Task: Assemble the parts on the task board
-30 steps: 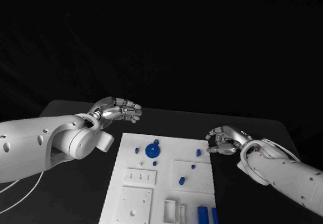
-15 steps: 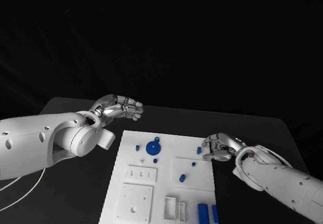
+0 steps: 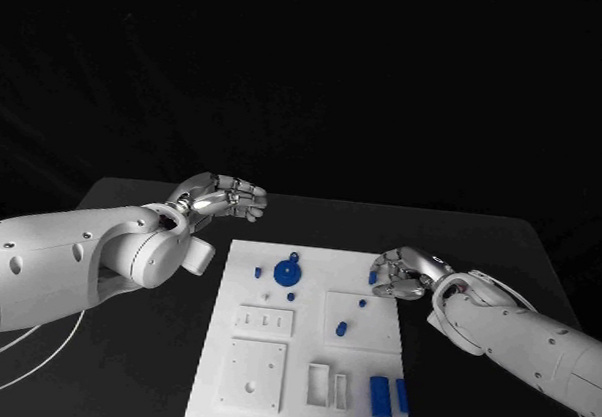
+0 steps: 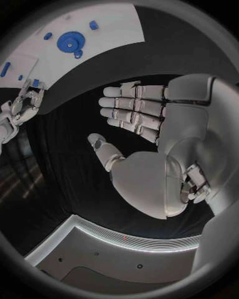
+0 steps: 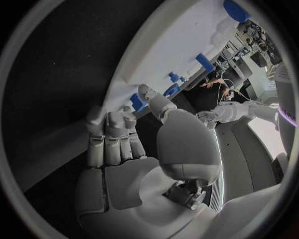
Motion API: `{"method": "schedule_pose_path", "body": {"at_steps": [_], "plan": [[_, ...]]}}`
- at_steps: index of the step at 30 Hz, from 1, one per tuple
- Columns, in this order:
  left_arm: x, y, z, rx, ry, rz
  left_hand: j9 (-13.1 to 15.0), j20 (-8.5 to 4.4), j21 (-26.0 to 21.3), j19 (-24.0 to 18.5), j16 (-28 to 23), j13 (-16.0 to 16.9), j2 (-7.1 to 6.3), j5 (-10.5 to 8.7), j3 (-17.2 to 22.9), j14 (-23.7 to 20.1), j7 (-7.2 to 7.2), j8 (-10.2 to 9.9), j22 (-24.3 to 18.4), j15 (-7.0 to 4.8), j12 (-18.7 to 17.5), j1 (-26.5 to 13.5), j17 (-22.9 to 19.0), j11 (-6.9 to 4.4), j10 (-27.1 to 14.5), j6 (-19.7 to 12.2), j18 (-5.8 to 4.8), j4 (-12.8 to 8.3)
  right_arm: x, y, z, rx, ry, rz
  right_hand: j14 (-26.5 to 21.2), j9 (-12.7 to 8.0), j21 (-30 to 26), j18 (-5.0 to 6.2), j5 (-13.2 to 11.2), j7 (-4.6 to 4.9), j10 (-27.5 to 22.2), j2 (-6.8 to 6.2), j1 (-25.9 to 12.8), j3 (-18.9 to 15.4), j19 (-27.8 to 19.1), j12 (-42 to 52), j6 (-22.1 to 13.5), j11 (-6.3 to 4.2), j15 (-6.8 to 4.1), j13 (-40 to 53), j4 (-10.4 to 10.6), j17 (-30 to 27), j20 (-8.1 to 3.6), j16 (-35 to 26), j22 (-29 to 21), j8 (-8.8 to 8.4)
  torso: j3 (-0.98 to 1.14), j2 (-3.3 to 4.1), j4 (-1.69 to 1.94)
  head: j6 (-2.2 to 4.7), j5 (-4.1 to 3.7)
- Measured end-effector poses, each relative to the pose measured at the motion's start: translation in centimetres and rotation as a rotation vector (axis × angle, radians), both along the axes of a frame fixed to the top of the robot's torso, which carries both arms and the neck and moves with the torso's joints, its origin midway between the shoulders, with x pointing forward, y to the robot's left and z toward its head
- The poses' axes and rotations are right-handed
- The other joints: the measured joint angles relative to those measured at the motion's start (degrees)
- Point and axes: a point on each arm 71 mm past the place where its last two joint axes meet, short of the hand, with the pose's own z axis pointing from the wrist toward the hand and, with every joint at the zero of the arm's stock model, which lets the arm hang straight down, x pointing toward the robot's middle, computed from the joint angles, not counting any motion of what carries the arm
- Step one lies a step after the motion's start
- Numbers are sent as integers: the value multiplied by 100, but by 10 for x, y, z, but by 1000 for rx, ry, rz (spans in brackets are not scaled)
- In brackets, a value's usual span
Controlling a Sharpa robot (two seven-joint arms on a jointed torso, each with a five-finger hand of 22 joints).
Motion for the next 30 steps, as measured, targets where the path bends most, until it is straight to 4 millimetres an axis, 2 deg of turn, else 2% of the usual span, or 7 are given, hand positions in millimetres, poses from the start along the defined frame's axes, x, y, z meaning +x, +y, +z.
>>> {"method": "schedule_pose_path", "body": {"at_steps": [5, 7, 10, 12, 18, 30], "plan": [[0, 0, 0, 0, 0, -1, 0, 0, 0, 0, 0, 0, 0, 0, 0, 0, 0, 0, 0, 0, 0, 0, 0, 0, 0, 0, -2, 0, 0, 2, 0, 1, -5, 0, 0, -25, 0, 1, -161, -35, 0, 74, -74, 121, 0, 0, 44, 0, 0, -1, 56, 14, 0, -23, 0, -1, -1, -2, -1, -12, 0], [0, 0, 0, 0, 0, -1, 0, 0, 0, 0, 0, 0, 0, 0, 0, 0, 0, 0, -1, 0, 0, 0, 0, 0, 0, 0, -3, 0, 0, 2, -1, 1, -7, -1, 0, -23, 0, 1, -293, -25, 0, 95, -95, 234, 0, 0, 128, 0, 0, -2, 102, 19, 0, -23, 0, 13, -1, -4, -1, -15, 0], [0, 0, 0, 0, 0, -1, 0, 0, 0, 0, 0, 0, 0, 0, 0, 0, 0, 0, -1, 0, 0, 0, 0, 0, 0, 0, -4, 0, 0, 3, -1, 0, -8, -2, 24, -24, 0, 2, -550, -61, -11, 95, -95, 488, 0, 0, 207, -12, -24, -10, 204, 39, 1, -23, 0, 29, -2, -5, -1, -19, -3], [0, 0, 0, 0, 0, -1, 0, 0, 0, 0, 0, 0, 0, 0, 0, 0, 0, 0, -1, 0, 0, 0, 0, 0, 0, 0, -4, 0, 0, 3, -1, 0, -10, -3, 41, -25, 0, 2, -622, -87, -2, 95, -95, 563, 0, 0, 238, -46, -41, -10, 246, 41, 1, -23, 0, 65, -4, -7, -1, -23, -4], [0, 0, 0, 0, 1, -1, 0, 0, 0, 0, 0, -1, 0, 0, 0, 0, 0, 0, -1, 0, 0, 0, 0, 0, 0, 0, -7, 0, 1, 4, -1, -2, -13, -6, 45, 1, 0, 5, -643, -168, 23, 95, -95, 697, 1, 0, 354, -83, -88, -10, 284, 60, 1, -45, 0, 131, -7, -9, -1, -25, -4], [0, 0, 0, 0, 1, -1, 0, 0, 0, 0, 0, -1, 0, 0, 0, 0, 0, 0, 3, 0, 0, 0, -4, 0, 0, 0, -33, 0, 0, 6, -1, -5, -15, -5, 34, 12, 0, 11, -665, -179, 33, 95, -95, 722, 1, 0, 412, -92, -115, -10, 277, 72, 1, -45, 0, 162, -4, -9, -1, -29, -7]]}}
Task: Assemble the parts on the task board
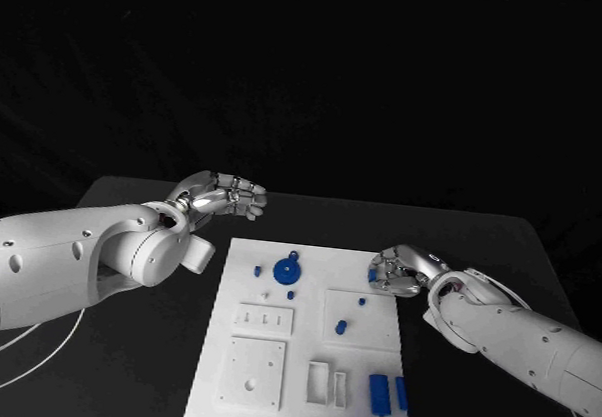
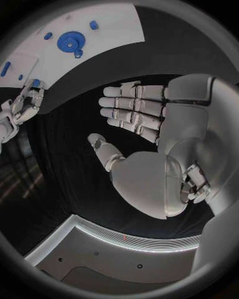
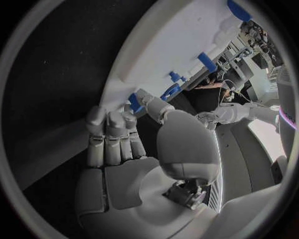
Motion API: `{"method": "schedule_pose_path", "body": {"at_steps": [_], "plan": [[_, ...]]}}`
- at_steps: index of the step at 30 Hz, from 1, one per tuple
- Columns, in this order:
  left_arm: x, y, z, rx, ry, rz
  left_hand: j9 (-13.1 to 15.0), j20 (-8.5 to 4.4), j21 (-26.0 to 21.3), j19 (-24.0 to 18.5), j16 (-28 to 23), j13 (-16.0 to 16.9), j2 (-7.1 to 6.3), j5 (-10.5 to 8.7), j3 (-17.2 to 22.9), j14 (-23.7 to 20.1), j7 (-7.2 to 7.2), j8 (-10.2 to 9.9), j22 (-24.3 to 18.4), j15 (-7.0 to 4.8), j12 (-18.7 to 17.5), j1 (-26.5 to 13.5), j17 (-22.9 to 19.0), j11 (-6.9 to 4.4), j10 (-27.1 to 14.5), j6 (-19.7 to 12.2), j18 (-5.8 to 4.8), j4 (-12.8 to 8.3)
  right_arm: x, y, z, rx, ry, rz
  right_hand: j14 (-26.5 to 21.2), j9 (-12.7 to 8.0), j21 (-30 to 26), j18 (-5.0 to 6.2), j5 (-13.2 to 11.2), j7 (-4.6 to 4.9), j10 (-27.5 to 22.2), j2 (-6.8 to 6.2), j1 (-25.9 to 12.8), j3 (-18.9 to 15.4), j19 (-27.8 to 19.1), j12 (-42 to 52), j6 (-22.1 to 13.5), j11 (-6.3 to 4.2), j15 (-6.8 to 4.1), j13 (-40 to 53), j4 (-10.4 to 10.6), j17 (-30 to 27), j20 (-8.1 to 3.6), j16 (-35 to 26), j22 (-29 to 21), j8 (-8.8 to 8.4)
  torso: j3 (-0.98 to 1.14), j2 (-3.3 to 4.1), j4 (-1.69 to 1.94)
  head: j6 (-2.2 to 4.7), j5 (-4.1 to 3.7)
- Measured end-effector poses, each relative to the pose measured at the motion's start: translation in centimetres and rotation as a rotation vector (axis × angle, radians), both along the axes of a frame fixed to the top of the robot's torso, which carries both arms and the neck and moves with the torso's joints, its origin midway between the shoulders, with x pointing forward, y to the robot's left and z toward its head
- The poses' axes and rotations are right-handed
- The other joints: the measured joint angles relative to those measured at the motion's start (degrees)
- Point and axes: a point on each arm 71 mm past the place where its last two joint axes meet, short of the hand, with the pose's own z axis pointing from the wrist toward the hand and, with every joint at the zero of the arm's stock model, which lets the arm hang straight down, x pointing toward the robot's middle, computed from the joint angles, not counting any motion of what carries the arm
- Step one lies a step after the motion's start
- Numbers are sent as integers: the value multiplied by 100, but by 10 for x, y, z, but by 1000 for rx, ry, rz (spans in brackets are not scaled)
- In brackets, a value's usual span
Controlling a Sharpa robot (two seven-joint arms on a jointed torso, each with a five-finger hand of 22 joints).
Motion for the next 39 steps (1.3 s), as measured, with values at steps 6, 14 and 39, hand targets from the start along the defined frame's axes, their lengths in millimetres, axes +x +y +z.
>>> {"method": "schedule_pose_path", "body": {"at_steps": [6, 14, 39], "plan": [[0, 0, 0, 0, 1, 0, -5, 0, 0, 0, 0, 0, 0, 0, 0, 0, 0, 0, -1, 0, 0, 0, 0, 0, 0, 0, 0, 0, 0, 0, 0, 0, -1, 0, 0, 7, 0, 3, 0, 18, 20, 23, -23, 23, 0, 0, 79, -21, 0, 0, 6, 6, 0, 0, 0, 0, 3, 1, -3, 0, -2], [0, 0, 0, 0, 1, -1, -5, 0, 0, 0, 0, 5, 0, 0, 0, 0, 0, 0, -1, 0, 0, 0, 0, 0, 0, 0, -1, 0, 0, 2, 0, -1, -1, 2, 2, 55, 20, 53, -22, -64, 20, 90, -70, 152, 10, 1, 248, -69, -64, 0, 66, 24, 9, 0, 0, 98, 3, 1, -7, -8, 2], [1, -5, -3, 25, 38, -34, 41, -234, 427, 549, 583, 178, 149, -88, -150, 705, -115, 97, -2, -337, 224, -392, 245, -237, 594, 345, 94, 261, 0, 19, 34, 31, -47, 2, 39, 71, 47, 98, -46, -197, 103, 302, -105, 388, 44, 28, 400, -187, -183, 1, 79, 69, -4, -21, 0, 210, 6, -24, -21, 34, 9]]}}
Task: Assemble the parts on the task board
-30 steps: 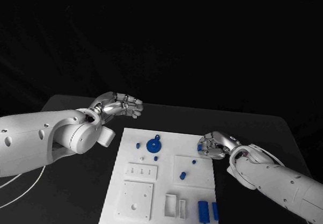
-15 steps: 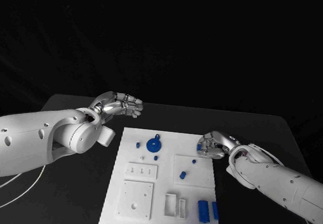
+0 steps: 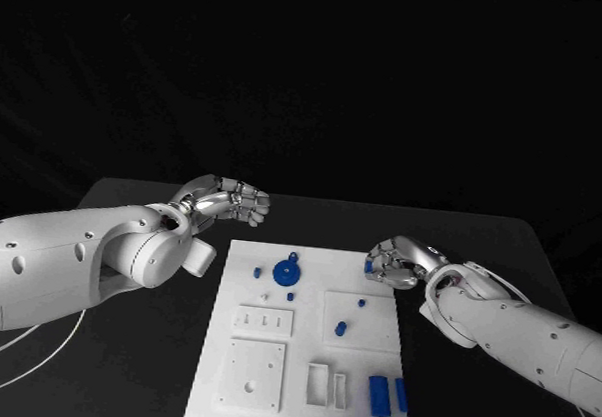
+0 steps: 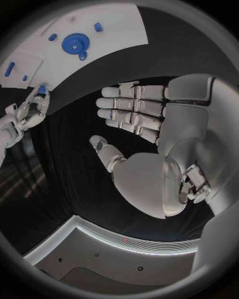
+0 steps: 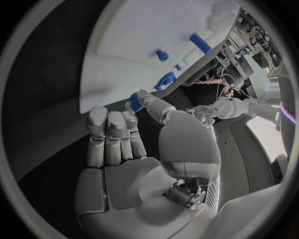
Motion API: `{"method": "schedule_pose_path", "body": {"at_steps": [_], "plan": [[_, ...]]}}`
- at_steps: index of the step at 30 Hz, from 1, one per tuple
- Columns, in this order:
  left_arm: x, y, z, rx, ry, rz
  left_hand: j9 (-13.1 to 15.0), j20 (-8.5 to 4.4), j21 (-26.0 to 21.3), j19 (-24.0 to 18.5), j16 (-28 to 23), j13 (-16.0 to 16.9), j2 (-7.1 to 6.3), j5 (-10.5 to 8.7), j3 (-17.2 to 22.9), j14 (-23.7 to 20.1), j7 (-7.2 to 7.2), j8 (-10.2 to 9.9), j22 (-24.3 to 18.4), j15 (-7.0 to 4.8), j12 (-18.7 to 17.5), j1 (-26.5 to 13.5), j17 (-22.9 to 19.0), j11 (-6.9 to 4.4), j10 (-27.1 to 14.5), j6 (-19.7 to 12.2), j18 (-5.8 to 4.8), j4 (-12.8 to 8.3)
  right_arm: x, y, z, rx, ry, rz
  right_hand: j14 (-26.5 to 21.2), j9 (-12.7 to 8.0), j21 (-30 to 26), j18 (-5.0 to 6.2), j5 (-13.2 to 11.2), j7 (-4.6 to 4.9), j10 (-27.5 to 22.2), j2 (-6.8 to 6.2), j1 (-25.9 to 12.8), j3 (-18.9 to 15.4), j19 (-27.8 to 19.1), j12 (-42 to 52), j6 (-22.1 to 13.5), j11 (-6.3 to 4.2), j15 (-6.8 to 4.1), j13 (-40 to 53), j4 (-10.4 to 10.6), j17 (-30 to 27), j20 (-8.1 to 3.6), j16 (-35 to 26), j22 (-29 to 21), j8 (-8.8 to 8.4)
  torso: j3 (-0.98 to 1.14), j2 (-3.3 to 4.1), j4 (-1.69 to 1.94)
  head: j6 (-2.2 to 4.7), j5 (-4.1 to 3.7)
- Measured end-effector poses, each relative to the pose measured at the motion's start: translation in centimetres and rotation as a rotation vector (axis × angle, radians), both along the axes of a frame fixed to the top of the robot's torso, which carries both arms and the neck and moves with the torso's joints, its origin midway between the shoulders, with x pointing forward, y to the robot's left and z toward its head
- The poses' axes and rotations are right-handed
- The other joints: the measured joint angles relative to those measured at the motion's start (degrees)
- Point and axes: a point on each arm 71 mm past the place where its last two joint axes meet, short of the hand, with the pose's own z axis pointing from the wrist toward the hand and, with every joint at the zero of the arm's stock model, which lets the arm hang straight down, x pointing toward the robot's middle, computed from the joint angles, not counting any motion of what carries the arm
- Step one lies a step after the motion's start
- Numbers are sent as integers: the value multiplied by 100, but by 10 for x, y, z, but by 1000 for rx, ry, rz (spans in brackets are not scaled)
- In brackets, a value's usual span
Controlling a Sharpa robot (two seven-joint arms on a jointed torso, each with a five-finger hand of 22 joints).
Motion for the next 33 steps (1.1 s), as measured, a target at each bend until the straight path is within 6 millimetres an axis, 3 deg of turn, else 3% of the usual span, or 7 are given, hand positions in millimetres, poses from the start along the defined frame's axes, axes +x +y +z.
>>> {"method": "schedule_pose_path", "body": {"at_steps": [6, 13, 16, 20, 24, 26, 33], "plan": [[5, -9, -6, 67, 59, -26, 58, -431, 846, 814, 1055, 341, -51, -113, -185, 842, -199, 104, -1, -573, 425, -195, 585, -381, 787, 442, 94, 185, 0, 23, 24, -25, -24, 29, 3, 0, -1, 26, -4, -5, 19, 7, 7, 21, 19, 1, 6, -18, -3, 0, -22, 5, -16, 0, 0, 3, 11, -64, -24, 23, 27], [13, -27, -4, 192, 117, -73, 35, -833, 1922, 1234, 2273, 1031, -203, -203, -337, 1208, -330, -13, -2, -1024, 1245, -382, 1221, -659, 1329, 614, 89, 371, -6, 56, 46, -77, -40, 69, 3, 0, -2, 30, -4, -6, 40, 6, 7, 68, 50, 1, 6, -38, -3, 0, -35, 10, -29, 0, 0, 4, 25, -197, -53, 26, 71], [16, -35, -5, 251, 148, -105, 34, -904, 2192, 1301, 2548, 1271, -281, -223, -408, 1228, -344, -54, -2, -1108, 1543, -653, 1335, -665, 1335, 600, 93, 592, -9, 70, 50, -98, -39, 82, 3, 0, -2, 31, -5, -6, 40, 6, 7, 101, 50, 1, 6, -38, -3, 0, -50, 16, -29, 0, 0, 5, 29, -254, -61, 26, 98], [18, -44, -10, 315, 185, -140, 34, -947, 2369, 1281, 2717, 1459, -415, -223, -401, 1219, -366, -97, -2, -1118, 1774, -846, 1390, -697, 1304, 578, 100, 843, -14, 87, 51, -112, -37, 100, 4, 0, -2, 31, -5, -6, 40, 6, 8, 109, 50, 1, 6, -38, -3, 0, -41, 16, -28, 0, 0, 6, 36, -311, -65, 8, 121], [18, -53, -15, 383, 223, -180, 36, -957, 2588, 1271, 2887, 1712, -549, -244, -269, 1240, -403, -136, -2, -1179, 2064, -1010, 1414, -747, 1182, 581, 176, 1251, -19, 105, 52, -122, -38, 120, 21, 0, -2, 32, -7, -6, 40, 6, 8, 141, 51, 1, 6, -38, -20, 0, -42, 16, -28, 0, 0, 7, 44, -374, -64, -24, 133], [17, -56, -17, 410, 236, -196, 47, -975, 2611, 1226, 2896, 1757, -500, -245, -261, 1210, -403, -136, -2, -1194, 2084, -1099, 1396, -734, 1072, 580, 177, 1380, -20, 111, 52, -127, -38, 126, 22, 0, -2, 33, -21, -6, 40, 5, 8, 141, 51, 1, 6, -38, -21, 0, -42, 16, -28, 0, 0, 7, 47, -399, -60, -44, 133], [15, -65, -26, 498, 275, -237, 65, -915, 2612, 1126, 2852, 1779, -429, -245, -272, 1156, -425, -136, 2, -1156, 2084, -1169, 1329, -714, 993, 599, 180, 1505, -26, 126, 51, -139, -36, 147, 24, 0, -2, 35, -21, -6, 40, 5, 7, 179, 51, 1, 6, -37, -22, 0, -36, 21, -27, 0, 0, 9, 60, -447, -40, -90, 140]]}}
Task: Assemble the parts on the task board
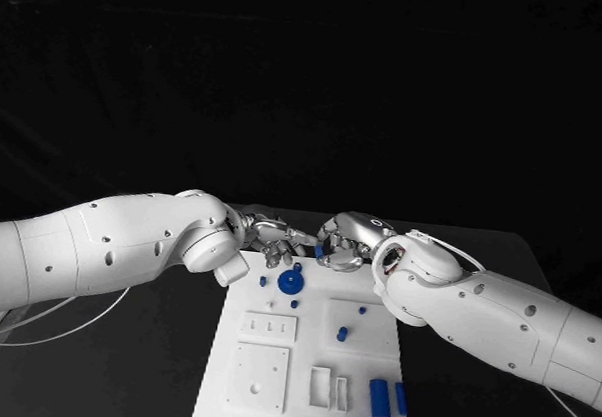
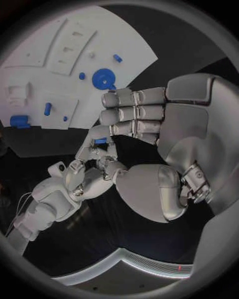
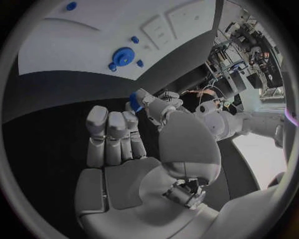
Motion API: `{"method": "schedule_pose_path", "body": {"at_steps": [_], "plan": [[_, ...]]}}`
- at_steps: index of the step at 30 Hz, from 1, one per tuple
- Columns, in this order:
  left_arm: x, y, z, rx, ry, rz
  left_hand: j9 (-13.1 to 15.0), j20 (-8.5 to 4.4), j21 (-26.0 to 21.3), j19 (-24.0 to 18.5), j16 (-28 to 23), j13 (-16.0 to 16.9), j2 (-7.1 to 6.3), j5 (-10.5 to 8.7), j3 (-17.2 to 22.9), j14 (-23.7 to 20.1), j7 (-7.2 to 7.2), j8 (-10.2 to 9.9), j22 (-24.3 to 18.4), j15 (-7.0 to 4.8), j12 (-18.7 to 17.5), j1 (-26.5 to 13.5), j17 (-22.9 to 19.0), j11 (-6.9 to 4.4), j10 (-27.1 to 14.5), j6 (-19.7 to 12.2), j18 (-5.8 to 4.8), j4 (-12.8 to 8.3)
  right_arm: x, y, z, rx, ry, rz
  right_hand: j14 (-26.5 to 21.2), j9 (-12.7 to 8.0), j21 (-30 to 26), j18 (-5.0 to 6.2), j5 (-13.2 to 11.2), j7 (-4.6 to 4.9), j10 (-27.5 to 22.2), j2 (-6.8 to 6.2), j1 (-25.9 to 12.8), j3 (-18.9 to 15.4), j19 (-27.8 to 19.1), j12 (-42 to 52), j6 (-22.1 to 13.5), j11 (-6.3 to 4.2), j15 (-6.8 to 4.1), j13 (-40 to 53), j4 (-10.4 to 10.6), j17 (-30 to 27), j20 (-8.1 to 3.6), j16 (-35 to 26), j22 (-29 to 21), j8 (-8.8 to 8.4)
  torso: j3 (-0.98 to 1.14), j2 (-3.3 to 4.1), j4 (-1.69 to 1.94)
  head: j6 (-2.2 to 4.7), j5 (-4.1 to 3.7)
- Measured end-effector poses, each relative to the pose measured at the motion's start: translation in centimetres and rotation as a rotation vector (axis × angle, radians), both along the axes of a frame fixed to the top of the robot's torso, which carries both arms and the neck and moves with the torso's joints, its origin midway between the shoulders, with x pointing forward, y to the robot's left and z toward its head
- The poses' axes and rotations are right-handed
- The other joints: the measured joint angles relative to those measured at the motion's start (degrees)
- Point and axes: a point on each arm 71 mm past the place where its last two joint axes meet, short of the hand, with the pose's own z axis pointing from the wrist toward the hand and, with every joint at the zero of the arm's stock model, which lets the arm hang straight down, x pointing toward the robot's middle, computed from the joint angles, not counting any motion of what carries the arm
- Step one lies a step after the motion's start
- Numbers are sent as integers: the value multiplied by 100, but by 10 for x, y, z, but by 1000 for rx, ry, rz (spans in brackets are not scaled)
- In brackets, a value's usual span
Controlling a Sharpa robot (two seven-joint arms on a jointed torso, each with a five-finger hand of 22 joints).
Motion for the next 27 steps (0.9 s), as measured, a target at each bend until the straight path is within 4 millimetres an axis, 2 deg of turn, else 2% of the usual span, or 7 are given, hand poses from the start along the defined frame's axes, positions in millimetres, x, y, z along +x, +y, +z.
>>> {"method": "schedule_pose_path", "body": {"at_steps": [5, 11, 27], "plan": [[0, -1, -4, 40, 12, -7, 0, 42, 0, -102, -23, 27, 0, 0, -54, -70, 0, -27, 0, 11, 0, 0, -55, 21, -84, 0, 3, 54, -3, 5, 0, -6, -1, 7, 0, 0, 0, 1, 0, 0, 21, 0, 0, 18, 8, 0, 0, -20, 1, 0, -13, 0, 8, 0, 0, 0, 4, -8, 13, -17, 10], [-1, -8, -8, 63, 21, -23, 5, 42, 0, -143, -23, 44, 1, 0, -62, -91, 20, -27, -1, 31, 0, 1, -84, 39, -143, -21, 0, 94, -5, 11, 0, -11, -1, 18, 0, 0, 0, 3, -1, 0, 21, -1, -1, 31, 21, 0, 0, -20, 2, 0, 1, -1, -4, 0, 0, 1, 4, -6, 13, -24, 18], [-2, -8, -9, 65, 26, -21, 32, 82, 23, -185, -23, 73, 77, 0, -109, -93, 45, -27, -2, 33, 0, 77, -139, 40, -183, 4, -3, 140, -10, 20, -5, -33, 7, 35, 6, 0, -1, 3, -5, 0, 21, -10, -9, 47, 31, 0, 1, -20, 14, 0, -15, 4, -12, 0, 0, 1, 2, 5, 9, -49, 3]]}}
